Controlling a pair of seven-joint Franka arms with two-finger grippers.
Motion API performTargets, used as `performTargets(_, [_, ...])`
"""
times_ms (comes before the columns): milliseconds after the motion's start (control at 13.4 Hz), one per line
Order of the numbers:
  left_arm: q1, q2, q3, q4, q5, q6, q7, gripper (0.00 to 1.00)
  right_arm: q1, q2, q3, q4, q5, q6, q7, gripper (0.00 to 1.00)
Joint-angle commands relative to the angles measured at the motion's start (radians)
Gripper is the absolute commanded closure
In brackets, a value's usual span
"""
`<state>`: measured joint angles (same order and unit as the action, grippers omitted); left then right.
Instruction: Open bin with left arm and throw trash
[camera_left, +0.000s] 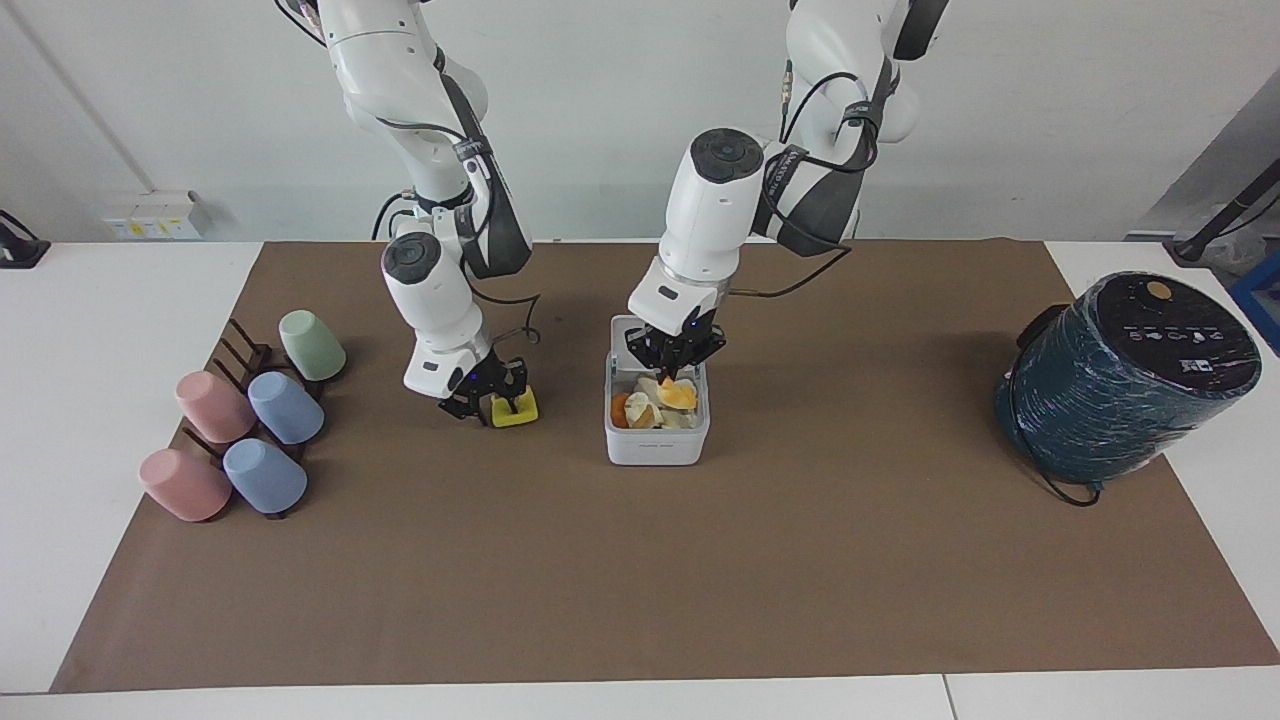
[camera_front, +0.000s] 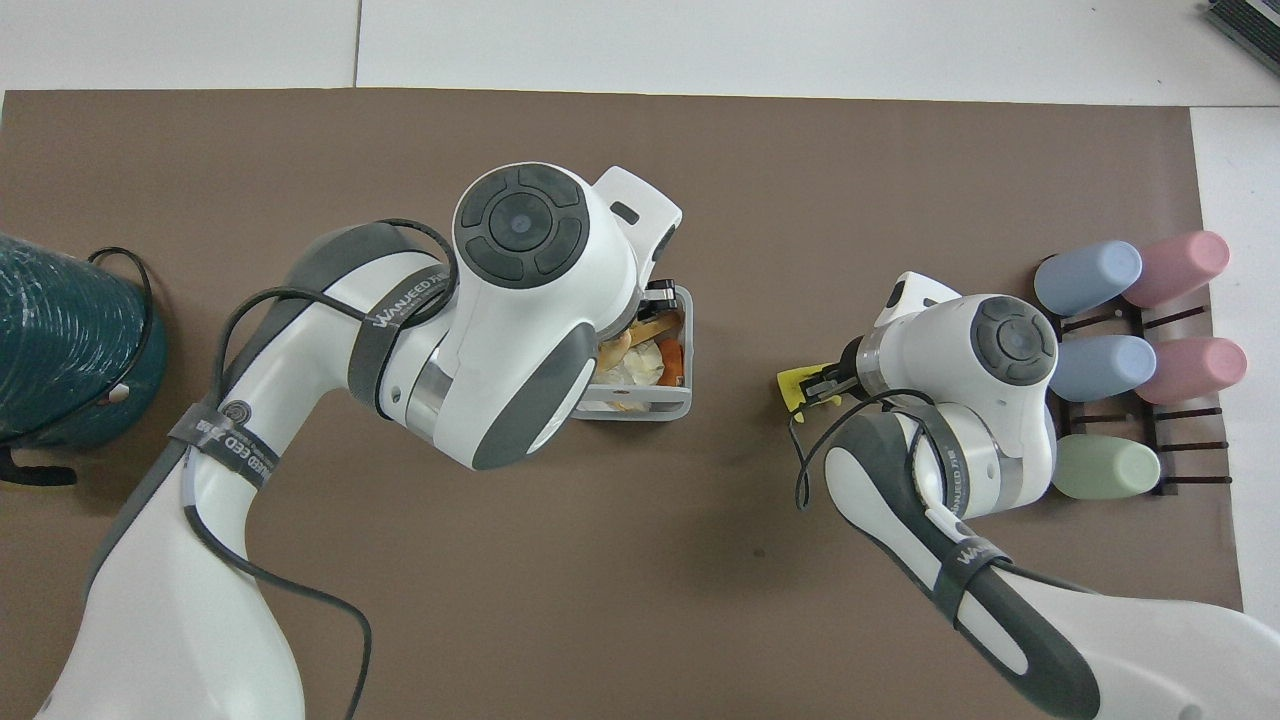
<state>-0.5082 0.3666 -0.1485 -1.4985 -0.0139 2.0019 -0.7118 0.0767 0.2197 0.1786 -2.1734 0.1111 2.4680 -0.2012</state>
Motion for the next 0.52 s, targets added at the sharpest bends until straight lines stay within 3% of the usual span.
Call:
performTargets(0, [-0.022,-0.028,0.012,-0.036,-0.012,0.020,-0.020,0.29,-0.003,-0.003,0.004,-0.012,0.032,0.023,-0.037,1.00])
performTargets(449, [-0.007,-0.025,0.020,0.009,-0.011,-0.049,-0.018,0.28,0.020,-0.019,0.005,0.023,0.032,-0.027,0.050,1.00])
